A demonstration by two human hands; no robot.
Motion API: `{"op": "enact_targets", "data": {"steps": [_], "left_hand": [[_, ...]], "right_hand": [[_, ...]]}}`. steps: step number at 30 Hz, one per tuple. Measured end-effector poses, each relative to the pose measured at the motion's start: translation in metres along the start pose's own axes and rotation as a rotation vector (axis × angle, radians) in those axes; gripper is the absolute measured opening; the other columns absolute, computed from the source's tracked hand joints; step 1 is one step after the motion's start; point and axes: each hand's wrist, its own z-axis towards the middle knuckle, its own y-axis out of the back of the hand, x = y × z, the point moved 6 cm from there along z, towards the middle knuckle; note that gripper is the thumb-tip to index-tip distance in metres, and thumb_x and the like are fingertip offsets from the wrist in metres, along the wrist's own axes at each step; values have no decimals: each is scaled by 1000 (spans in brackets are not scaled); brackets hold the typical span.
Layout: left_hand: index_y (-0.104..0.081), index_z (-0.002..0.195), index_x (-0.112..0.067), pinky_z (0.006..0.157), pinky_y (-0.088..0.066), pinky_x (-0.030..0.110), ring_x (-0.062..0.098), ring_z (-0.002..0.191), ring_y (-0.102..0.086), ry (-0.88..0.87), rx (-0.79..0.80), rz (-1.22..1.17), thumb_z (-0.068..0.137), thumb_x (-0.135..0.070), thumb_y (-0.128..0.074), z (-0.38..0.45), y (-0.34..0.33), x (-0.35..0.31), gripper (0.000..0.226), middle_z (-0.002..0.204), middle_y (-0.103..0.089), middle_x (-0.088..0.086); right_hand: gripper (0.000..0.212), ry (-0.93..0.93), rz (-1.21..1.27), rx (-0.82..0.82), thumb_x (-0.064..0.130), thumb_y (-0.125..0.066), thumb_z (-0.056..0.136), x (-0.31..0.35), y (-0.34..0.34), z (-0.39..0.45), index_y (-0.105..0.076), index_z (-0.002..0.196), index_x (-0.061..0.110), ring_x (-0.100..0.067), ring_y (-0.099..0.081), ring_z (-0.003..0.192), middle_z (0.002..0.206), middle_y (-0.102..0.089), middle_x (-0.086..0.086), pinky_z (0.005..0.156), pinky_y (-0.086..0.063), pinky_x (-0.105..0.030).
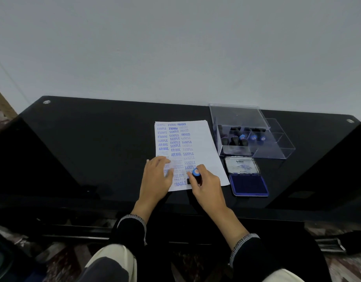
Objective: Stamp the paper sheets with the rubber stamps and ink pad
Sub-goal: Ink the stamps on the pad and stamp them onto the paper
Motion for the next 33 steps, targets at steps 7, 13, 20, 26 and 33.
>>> {"op": "enact_targets", "data": {"steps": [7, 13, 20, 26, 33], "left_hand": [[-49, 136, 0, 119, -1, 49, 25, 148, -17, 313, -83, 151, 96, -32, -55, -2, 8, 18, 51, 150, -39, 12], [-61, 121, -6, 121, -2, 45, 22, 147, -19, 302, -102, 17, 98, -24, -52, -2, 10, 20, 30, 145, -45, 8], [-64, 100, -11, 121, -12, 47, 22, 136, -36, 313, -151, -64, 97, -17, -54, -3, 15, 19, 12, 121, -57, 2], [-54, 81, -16, 110, -33, 50, 7, 100, -40, 326, -206, -85, 94, -19, -57, -4, 16, 21, 14, 96, -48, -9], [-53, 80, -17, 100, -43, 48, 2, 95, -32, 333, -222, -72, 94, -22, -57, -4, 14, 23, 15, 97, -46, -9]], "right_hand": [[21, -30, 40, 36, 24, -58, 94, -1, 1, 6, -41, 83, 17, -11, -47, 57, 70, -52, 6, 54, -37, -18], [24, -32, 49, 3, 26, -58, 94, -4, -2, -1, -40, 82, 17, -12, -43, 55, 67, -49, 7, 52, -36, -20], [21, -74, 59, 47, 25, -57, 94, -5, -2, 7, -41, 84, 17, -13, -46, 57, 70, -52, 5, 53, -35, -20], [24, -40, 33, -19, 26, -57, 95, -3, -3, -2, -39, 81, 18, -14, -44, 56, 67, -51, 2, 52, -36, -23], [22, -68, 43, 43, 23, -57, 94, -4, -3, 6, -39, 83, 18, -16, -47, 58, 71, -54, -1, 53, -36, -21]]}}
